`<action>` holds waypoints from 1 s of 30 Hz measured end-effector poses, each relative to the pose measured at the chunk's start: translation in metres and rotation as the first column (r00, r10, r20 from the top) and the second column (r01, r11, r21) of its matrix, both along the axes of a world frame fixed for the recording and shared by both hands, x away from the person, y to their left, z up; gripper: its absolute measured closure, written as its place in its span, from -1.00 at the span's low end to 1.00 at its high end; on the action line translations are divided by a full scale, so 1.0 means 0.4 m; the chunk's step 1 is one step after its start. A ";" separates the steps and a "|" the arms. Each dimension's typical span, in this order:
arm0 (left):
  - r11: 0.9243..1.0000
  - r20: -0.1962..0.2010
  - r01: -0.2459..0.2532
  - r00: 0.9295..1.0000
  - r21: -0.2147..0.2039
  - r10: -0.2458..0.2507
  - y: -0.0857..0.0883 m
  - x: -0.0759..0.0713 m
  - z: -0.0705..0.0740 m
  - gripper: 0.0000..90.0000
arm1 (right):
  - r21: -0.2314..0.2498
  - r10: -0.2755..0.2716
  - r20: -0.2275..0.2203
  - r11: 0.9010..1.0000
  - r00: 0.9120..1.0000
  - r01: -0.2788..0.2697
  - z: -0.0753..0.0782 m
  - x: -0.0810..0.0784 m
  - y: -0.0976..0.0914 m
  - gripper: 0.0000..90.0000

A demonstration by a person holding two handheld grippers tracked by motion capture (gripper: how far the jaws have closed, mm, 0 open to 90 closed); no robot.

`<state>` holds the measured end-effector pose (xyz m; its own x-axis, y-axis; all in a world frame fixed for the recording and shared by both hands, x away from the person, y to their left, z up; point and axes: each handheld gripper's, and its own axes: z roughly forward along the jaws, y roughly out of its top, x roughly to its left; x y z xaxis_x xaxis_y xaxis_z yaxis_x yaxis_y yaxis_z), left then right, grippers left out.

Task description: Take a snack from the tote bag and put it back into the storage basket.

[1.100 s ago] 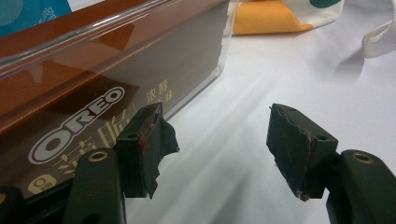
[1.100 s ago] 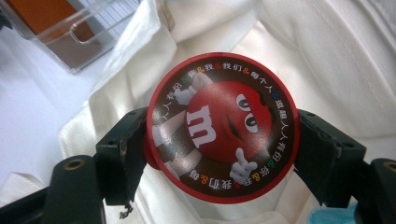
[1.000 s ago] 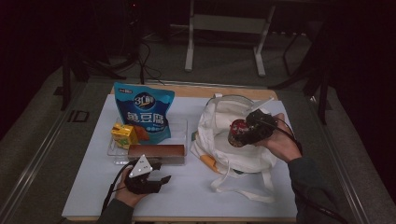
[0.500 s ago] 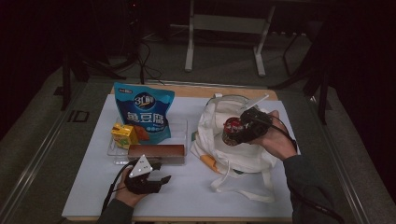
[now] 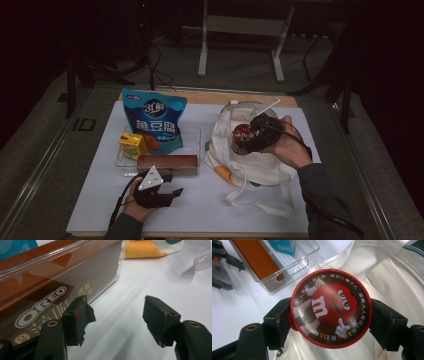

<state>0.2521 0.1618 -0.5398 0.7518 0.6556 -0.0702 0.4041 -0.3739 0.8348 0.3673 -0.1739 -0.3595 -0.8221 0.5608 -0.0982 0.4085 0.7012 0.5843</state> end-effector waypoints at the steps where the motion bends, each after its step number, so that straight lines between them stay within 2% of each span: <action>1: 1.000 0.000 0.000 1.000 0.001 0.000 0.000 0.000 0.000 -0.17 | 0.003 0.003 0.002 1.000 1.000 -0.003 0.001 0.000 0.004 -0.44; 17: 1.000 0.002 -0.001 1.000 -0.005 0.001 0.001 0.000 0.000 -0.17 | 0.014 0.049 0.013 0.999 0.999 -0.049 0.012 -0.005 0.054 -0.44; 30: 1.000 0.001 0.000 1.000 -0.005 0.001 0.002 0.000 0.000 -0.17 | 0.021 0.065 0.010 0.998 0.998 -0.065 0.007 0.001 0.083 -0.44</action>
<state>0.2523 0.1625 -0.5399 0.7515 0.6557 -0.0730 0.4038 -0.3697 0.8368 0.3679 -0.1406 -0.3566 -0.8561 0.5081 -0.0943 0.3568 0.7132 0.6033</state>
